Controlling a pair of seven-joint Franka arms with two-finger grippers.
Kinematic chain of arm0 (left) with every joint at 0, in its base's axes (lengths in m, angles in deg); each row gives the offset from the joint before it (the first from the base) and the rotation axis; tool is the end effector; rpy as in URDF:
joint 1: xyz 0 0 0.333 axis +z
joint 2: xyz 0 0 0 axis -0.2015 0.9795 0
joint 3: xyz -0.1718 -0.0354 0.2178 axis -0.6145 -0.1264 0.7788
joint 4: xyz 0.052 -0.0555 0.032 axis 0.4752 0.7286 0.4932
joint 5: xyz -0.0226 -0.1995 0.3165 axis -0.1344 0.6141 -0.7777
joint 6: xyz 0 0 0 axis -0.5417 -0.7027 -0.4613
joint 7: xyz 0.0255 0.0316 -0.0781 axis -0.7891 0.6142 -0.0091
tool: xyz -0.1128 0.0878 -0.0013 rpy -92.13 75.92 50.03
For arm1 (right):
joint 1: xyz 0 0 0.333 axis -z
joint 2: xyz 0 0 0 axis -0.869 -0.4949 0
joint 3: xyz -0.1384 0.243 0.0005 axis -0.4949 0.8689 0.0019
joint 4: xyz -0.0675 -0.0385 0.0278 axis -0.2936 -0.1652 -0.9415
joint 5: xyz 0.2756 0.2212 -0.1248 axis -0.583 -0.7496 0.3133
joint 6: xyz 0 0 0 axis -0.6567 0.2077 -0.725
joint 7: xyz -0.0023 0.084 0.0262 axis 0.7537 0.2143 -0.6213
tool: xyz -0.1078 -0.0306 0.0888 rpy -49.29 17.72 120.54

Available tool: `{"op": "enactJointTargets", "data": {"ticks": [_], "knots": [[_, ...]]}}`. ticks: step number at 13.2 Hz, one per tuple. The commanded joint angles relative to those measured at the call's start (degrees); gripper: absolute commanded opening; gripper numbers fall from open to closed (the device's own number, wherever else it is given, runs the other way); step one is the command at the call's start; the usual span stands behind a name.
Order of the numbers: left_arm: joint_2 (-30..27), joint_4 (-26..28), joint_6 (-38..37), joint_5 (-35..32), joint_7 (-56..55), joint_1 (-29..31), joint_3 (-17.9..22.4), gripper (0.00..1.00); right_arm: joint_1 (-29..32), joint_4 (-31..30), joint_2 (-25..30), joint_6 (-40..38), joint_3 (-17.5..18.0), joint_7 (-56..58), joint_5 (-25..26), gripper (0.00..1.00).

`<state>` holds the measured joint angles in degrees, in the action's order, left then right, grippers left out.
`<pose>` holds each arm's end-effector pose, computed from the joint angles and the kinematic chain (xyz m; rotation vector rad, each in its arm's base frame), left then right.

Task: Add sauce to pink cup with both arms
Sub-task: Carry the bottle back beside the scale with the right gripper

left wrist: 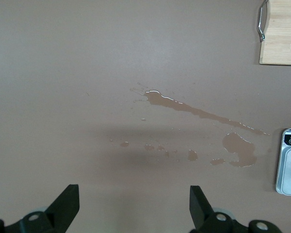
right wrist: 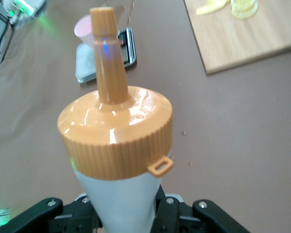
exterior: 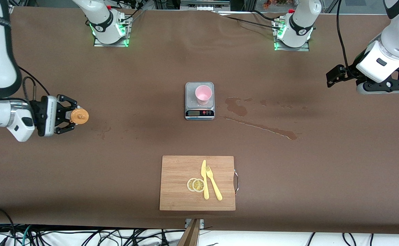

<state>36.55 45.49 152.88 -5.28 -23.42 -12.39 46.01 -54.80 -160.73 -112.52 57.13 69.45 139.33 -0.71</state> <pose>0.5182 -0.0586 0.5090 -3.1104 -0.0918 0.1046 0.5980 0.0089 0.3377 -1.9339 -1.5950 -0.2793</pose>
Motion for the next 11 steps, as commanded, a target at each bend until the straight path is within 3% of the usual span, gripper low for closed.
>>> {"op": "enactJointTargets", "data": {"ticks": [1,7,11], "knots": [[0.81,-1.72,-1.01,0.80,-0.88,0.15,-0.15,1.00,4.55,-4.79,-2.05,2.44,0.77,13.86,-9.14,0.26],[0.90,-1.80,-1.01,1.06,-0.97,0.24,-0.15,1.00,9.05,-9.36,-10.67,2.09,-2.21,37.09,-18.83,0.26],[1.07,-1.80,-1.01,1.06,-0.97,0.15,-0.15,1.00,10.10,-9.90,-15.86,0.77,-3.27,44.93,-23.67,0.29]]}}
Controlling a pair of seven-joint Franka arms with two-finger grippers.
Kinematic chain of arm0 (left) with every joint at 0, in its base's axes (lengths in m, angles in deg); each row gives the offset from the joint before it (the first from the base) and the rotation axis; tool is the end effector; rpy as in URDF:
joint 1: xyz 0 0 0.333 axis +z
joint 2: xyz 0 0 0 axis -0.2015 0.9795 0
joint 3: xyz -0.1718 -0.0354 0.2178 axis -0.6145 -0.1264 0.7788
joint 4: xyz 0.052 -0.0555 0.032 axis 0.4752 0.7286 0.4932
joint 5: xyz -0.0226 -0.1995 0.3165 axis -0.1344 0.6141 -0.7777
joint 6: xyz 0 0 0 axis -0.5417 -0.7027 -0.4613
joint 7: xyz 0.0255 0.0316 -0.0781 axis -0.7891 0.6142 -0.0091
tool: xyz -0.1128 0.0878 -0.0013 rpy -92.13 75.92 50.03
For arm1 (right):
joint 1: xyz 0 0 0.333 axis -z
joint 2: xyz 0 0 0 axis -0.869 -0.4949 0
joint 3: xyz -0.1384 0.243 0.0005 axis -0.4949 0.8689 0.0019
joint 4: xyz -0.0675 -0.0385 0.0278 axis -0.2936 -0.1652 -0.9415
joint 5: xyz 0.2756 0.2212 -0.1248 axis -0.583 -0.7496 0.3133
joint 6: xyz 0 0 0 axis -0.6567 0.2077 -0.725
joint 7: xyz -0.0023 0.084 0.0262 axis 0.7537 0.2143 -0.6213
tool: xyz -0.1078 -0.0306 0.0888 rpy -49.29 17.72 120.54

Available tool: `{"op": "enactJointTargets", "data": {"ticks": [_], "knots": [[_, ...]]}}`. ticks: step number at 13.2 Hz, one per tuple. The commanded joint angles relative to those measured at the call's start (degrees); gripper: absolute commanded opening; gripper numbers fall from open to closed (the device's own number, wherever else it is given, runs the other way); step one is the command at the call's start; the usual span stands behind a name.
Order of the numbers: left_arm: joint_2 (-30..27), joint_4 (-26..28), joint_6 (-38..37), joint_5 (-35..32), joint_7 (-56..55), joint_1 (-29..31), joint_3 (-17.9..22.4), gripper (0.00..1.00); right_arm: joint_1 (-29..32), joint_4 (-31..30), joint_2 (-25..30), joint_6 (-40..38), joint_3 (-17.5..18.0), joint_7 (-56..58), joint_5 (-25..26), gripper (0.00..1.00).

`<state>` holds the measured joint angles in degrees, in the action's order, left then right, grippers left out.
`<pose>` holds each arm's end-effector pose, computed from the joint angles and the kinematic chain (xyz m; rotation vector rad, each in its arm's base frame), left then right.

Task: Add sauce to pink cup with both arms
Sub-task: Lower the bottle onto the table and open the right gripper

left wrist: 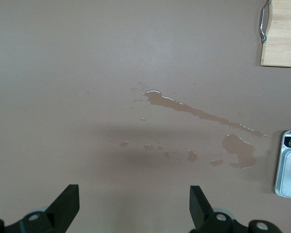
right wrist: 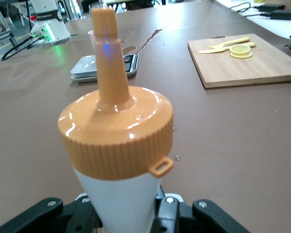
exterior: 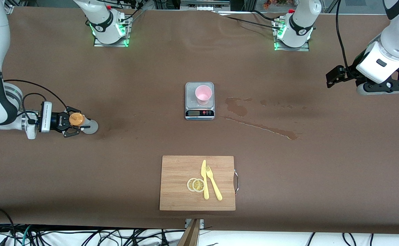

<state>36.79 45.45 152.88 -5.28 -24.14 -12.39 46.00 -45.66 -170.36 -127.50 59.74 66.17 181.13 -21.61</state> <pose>0.5190 -0.0587 0.5071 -3.1091 -0.1109 0.1097 0.5520 -0.0755 0.1481 -1.5803 -1.5354 -0.7710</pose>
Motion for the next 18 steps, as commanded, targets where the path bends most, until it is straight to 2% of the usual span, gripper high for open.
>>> {"op": "enactJointTargets", "data": {"ticks": [1,3,4,5,6,12,14,16,18], "knots": [[0.84,-1.77,-1.01,1.06,-0.33,0.15,-0.22,1.00,1.22,-0.27,-1.67,-1.92,0.01,3.93,-2.96,0.29],[0.84,-1.77,-1.01,1.14,-0.33,0.06,-0.22,1.00,1.23,-0.27,-2.64,-1.92,0.01,4.81,-4.36,0.33],[0.84,-1.77,-1.01,1.06,-0.34,0.06,-0.22,1.00,1.23,-0.27,-2.73,-1.92,0.01,5.08,-4.36,0.38],[0.84,-1.85,-1.01,1.14,-0.34,0.06,-0.22,1.00,1.23,-0.27,-2.73,-1.92,0.01,5.08,-4.36,0.51],[0.84,-1.94,-1.01,1.06,-0.34,0.06,-0.22,1.00,1.14,-0.18,-2.73,-1.83,0.01,4.99,-4.36,1.00],[0.92,-2.12,-1.01,1.06,-0.34,0.06,-0.22,1.00,1.14,0.70,-0.90,-2.01,-0.08,4.56,-3.84,1.00],[0.92,-2.12,-1.01,1.06,-0.34,0.06,-0.22,1.00,1.23,0.70,1.30,-2.45,-2.61,4.20,-2.79,1.00],[0.92,-2.12,-1.01,1.06,-0.34,0.06,-0.22,1.00,1.58,0.70,6.20,-2.45,-3.85,2.55,3.42,1.00],[0.92,-2.12,-1.01,1.06,-0.34,0.06,-0.22,1.00,1.58,0.61,12.88,-2.36,-5.08,-3.24,12.99,1.00]]}}
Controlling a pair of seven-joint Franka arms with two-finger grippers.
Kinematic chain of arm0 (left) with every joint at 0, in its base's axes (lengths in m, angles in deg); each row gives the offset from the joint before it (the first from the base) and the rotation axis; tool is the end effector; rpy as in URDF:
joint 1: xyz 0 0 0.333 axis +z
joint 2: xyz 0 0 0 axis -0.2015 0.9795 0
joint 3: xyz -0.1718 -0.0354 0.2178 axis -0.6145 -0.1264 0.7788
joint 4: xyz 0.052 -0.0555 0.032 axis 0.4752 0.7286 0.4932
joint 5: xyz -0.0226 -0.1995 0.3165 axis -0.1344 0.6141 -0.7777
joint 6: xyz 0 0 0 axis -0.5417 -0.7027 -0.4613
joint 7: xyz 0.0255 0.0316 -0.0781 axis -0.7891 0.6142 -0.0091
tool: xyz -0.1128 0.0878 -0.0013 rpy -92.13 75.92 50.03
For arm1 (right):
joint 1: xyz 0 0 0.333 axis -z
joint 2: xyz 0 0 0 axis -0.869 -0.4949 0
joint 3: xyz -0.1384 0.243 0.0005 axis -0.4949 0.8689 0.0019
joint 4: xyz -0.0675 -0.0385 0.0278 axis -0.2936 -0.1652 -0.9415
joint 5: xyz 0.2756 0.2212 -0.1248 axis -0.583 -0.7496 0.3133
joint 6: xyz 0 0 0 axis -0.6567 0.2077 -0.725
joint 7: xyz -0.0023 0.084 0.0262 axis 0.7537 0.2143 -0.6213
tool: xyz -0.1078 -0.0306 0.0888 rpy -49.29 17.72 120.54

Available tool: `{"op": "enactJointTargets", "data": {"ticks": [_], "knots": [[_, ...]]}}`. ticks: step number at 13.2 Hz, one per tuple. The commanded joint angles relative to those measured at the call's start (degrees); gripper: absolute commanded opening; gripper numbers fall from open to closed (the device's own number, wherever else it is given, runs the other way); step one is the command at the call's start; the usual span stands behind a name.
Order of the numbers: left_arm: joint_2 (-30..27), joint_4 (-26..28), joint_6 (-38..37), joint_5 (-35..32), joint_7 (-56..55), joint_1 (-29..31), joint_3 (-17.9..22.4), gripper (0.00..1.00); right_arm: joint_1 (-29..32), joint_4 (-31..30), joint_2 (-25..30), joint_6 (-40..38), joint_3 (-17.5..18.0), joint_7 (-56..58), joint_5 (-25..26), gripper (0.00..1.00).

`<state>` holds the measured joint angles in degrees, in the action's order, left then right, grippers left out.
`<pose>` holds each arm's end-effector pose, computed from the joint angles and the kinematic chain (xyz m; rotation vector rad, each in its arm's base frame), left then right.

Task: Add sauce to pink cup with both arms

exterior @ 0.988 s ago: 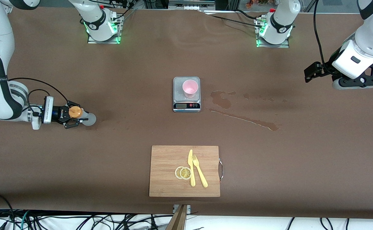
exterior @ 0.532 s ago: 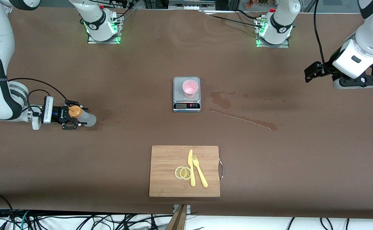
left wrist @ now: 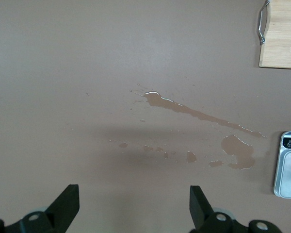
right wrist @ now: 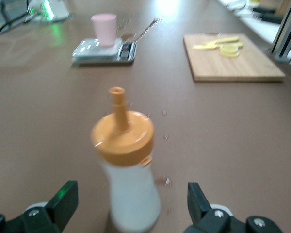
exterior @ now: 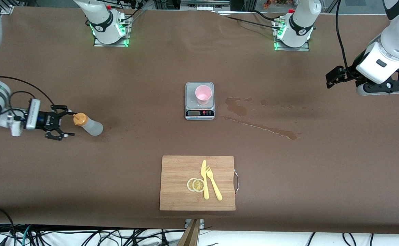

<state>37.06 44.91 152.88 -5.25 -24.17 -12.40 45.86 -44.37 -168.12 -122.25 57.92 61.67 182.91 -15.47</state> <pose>0.5206 -0.0603 0.5089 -3.1109 -0.1078 0.1027 0.5532 -0.1400 0.2048 -1.6306 -1.6964 -0.7582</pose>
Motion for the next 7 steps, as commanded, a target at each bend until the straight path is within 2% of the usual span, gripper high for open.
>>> {"op": "enactJointTargets", "data": {"ticks": [1,3,4,5,7], "knots": [[0.74,-1.58,-1.01,1.03,-0.31,0.07,-0.09,1.00,0.29,-1.80,11.06,-0.54,-0.85,-8.79,9.60,1.00],[0.65,-1.58,-1.09,1.03,-0.31,0.07,-0.09,1.00,-0.06,-1.89,17.65,-0.54,-0.85,-19.93,18.55,1.00],[0.74,-1.58,-1.01,1.03,-0.31,0.07,-0.09,1.00,-0.32,-1.97,20.38,-0.20,-0.85,-25.99,20.94,1.00],[0.65,-1.67,-1.01,1.03,-0.31,0.07,-0.09,1.00,-1.37,-1.89,23.19,-0.11,-0.85,-32.40,23.75,1.00],[0.74,-1.67,-1.01,1.03,-0.31,-0.02,-0.09,1.00,-4.62,-1.80,28.64,0.16,-0.59,-47.16,32.70,1.00]]}}
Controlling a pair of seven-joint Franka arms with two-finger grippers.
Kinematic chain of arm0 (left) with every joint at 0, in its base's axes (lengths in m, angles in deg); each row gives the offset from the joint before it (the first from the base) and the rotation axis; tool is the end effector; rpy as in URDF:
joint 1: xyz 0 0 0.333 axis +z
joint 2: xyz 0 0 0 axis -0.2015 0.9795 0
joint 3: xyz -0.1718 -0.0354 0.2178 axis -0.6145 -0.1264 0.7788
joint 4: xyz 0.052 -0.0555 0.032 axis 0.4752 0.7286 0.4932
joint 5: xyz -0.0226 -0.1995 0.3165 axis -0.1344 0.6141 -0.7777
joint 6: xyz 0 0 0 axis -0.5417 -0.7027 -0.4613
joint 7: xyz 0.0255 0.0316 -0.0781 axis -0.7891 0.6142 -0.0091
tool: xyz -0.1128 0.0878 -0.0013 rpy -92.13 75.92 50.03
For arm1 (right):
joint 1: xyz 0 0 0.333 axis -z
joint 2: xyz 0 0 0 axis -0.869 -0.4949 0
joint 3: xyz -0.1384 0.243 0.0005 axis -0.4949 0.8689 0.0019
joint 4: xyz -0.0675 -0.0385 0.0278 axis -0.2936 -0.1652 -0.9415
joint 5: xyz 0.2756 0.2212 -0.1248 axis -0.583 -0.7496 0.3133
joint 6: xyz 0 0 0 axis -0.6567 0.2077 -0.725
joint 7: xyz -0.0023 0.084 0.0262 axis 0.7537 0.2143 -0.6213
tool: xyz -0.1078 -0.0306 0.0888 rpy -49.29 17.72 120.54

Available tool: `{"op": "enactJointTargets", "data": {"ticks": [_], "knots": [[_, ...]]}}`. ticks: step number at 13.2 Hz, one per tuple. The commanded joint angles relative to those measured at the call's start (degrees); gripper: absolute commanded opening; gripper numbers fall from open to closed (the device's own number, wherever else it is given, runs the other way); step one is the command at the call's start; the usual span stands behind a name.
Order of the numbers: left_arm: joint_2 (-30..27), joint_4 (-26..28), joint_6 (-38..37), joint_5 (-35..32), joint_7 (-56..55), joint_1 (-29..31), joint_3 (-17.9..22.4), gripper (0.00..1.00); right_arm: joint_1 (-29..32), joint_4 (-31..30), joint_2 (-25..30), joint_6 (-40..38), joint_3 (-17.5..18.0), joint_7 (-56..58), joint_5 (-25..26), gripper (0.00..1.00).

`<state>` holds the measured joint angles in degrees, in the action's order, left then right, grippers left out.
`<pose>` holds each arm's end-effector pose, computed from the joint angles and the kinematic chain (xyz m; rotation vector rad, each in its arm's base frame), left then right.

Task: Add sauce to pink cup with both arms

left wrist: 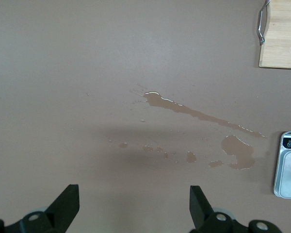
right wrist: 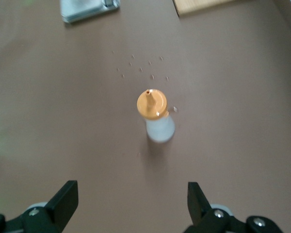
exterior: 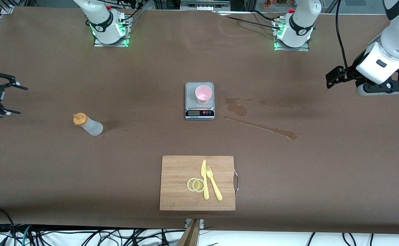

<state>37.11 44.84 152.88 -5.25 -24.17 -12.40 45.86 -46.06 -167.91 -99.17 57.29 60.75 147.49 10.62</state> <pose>0.5209 -0.0603 0.5090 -3.1111 -0.1078 0.1021 0.5285 -0.1742 0.4079 -2.2036 -1.6595 -0.2917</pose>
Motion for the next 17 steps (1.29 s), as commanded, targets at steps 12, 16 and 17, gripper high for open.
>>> {"op": "enactJointTargets", "data": {"ticks": [12,16,17], "knots": [[0.60,-1.59,-1.09,1.03,-0.22,0.16,-0.08,1.00,-16.64,-2.11,18.85,-2.97,2.53,-83.31,19.92,1.00],[0.69,-1.85,-1.09,0.77,-0.22,0.16,-0.08,1.00,-20.16,-2.02,21.14,-4.83,2.62,-94.96,20.88,1.00],[0.60,-1.77,-1.09,0.77,-0.22,0.16,-0.08,1.00,-20.42,-2.10,21.14,-4.48,2.62,-95.04,21.06,1.00]]}}
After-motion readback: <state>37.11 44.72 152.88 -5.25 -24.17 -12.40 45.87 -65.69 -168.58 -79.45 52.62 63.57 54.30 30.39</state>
